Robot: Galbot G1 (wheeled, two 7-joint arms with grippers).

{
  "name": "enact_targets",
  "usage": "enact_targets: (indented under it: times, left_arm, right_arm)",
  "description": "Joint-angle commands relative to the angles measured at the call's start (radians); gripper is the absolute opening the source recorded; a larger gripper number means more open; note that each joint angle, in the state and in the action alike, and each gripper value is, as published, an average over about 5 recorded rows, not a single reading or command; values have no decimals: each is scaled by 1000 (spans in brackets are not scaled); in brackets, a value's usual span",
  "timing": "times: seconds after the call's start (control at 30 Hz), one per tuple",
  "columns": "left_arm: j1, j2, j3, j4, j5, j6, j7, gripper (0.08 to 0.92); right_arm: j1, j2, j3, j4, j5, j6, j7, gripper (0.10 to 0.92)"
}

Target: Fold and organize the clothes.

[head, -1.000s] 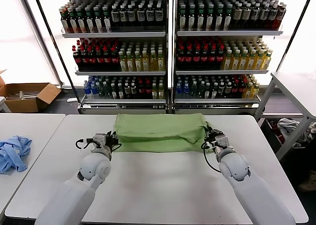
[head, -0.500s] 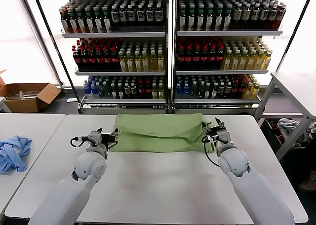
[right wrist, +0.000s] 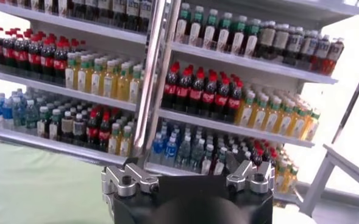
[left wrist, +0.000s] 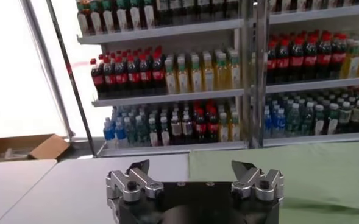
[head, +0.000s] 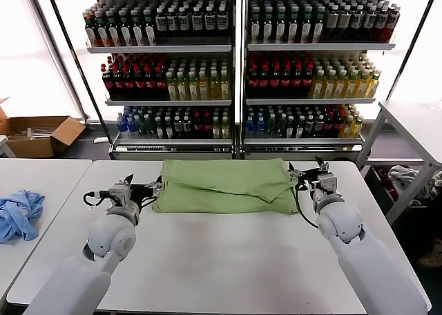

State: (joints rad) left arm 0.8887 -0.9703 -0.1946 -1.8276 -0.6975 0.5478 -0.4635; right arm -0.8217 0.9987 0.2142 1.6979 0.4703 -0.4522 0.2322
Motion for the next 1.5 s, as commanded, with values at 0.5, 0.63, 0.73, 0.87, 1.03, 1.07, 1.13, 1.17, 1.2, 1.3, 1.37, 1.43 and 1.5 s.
enact_targets:
  times: [0.5,0.63,0.73,0.87,1.03,1.07,1.13,1.17,1.2,1.3,1.37,1.43,1.5]
  left_arm:
    - [186,18,-29,40,-53,-102,174,823]
    - [173,8,-25,70,-53,-101,195,823]
    - [149,-1,-23,110,-60,-102,204,823]
    - [118,-16,-20,156,-66,-107,205,823]
    - [93,-28,-15,185,-68,-108,202,823]
    - [89,-30,-13,191,-69,-109,202,823]
    - [82,-36,-11,201,-70,-109,201,823]
    - [79,-38,-10,207,-71,-110,201,823]
    - [76,-42,-9,212,-71,-110,201,823]
    - [66,-50,-7,227,-72,-112,201,823]
    - [62,-53,-6,231,-72,-113,201,823]
    - [60,-54,-5,233,-72,-113,202,810]
    - [59,-55,-3,234,-71,-113,202,772]
  right_arm:
    - [-315,-12,68,129,163,84,-10,823]
    - [-312,6,56,110,187,83,-5,823]
    - [-302,19,48,99,191,82,-5,823]
    - [-287,34,40,91,192,79,-7,823]
    - [-276,45,34,78,192,78,-6,823]
    - [-275,47,34,74,191,78,-6,823]
    - [-271,50,34,68,191,80,-7,823]
    - [-269,51,34,66,191,80,-8,823]
    - [-268,53,34,65,191,80,-8,823]
    - [-261,60,31,61,188,80,-8,823]
    - [-255,69,28,53,179,81,-8,818]
    - [-251,78,24,43,170,83,-8,793]
    - [-248,86,19,32,163,82,-8,742]
